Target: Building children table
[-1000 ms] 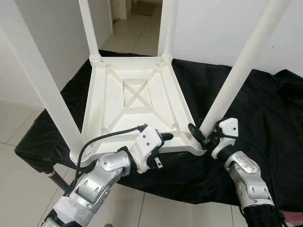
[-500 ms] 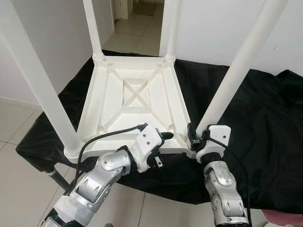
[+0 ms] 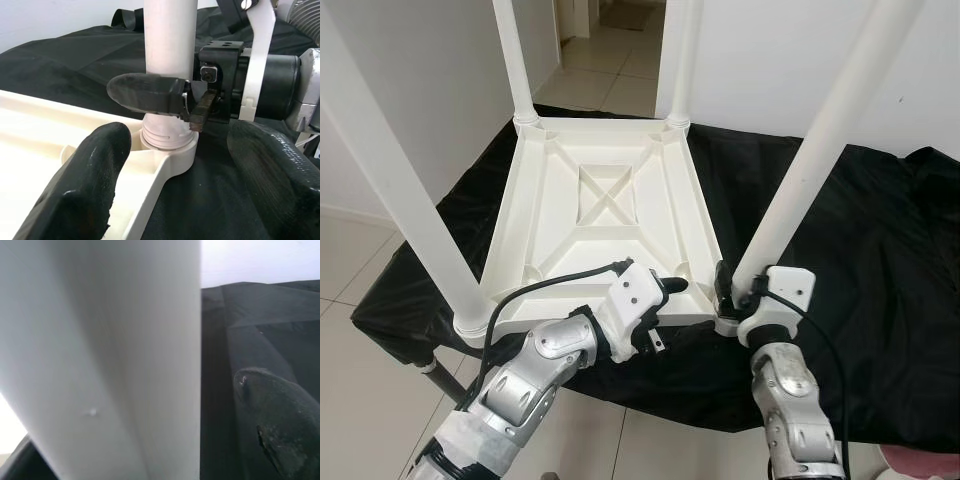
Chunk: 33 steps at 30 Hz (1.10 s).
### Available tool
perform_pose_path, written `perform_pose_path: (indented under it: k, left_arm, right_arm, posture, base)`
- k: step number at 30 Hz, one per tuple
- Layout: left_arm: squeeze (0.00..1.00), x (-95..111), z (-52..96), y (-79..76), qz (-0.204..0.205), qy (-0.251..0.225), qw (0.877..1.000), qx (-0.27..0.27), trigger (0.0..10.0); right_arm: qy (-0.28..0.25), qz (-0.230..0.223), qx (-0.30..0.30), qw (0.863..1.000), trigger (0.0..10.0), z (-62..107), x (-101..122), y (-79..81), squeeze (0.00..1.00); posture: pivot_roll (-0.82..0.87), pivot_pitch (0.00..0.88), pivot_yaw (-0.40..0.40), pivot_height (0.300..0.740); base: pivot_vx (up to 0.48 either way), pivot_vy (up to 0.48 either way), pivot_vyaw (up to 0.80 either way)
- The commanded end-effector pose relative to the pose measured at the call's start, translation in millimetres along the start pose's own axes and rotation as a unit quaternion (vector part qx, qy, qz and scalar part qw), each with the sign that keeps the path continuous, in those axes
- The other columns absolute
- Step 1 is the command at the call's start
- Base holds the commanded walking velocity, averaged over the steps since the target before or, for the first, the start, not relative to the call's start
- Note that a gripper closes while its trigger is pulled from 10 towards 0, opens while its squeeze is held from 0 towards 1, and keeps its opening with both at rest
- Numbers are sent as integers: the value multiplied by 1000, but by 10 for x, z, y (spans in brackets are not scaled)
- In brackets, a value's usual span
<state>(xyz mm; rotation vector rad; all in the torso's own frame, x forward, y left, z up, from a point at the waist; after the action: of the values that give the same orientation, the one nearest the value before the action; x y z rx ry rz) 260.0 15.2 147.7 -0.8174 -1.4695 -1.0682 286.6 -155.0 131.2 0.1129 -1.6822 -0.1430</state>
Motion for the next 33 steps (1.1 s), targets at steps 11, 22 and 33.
perform_pose_path:
  k: [11,22,33]
  left_arm:
    - [0,-59,48,-25,-8,14,999,-32,10000]
    - [0,-65,38,-49,-11,17,999,-40,10000]
    - [0,-73,52,-63,-9,19,999,-38,10000]
  right_arm:
    - [27,30,198,979,10000,6,5,-188,0]
    - [58,65,307,948,2118,-171,-74,-132,0]
    - [73,70,332,938,0,-218,-123,-193,0]
  posture:
    - [-93,0,-16,740]
    - [-78,0,-18,740]
    - [-66,0,-31,740]
  base:
    - [0,0,0]
    - [0,0,0]
    - [0,0,0]
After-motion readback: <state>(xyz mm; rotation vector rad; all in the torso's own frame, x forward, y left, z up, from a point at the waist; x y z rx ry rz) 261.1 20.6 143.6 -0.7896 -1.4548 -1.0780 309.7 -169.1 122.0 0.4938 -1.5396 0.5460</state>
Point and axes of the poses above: a point about 5 cm out from each wrist's last joint towards the gripper, its own z axis pointing back from the gripper into the wrist, its own x axis along the axis of the wrist's last joint, y = z × x, the point moved 3 cm from there along -z, pointing out of the wrist towards the gripper, and after that the axes turned 3 degrees about -z, right-handed, at the moved point
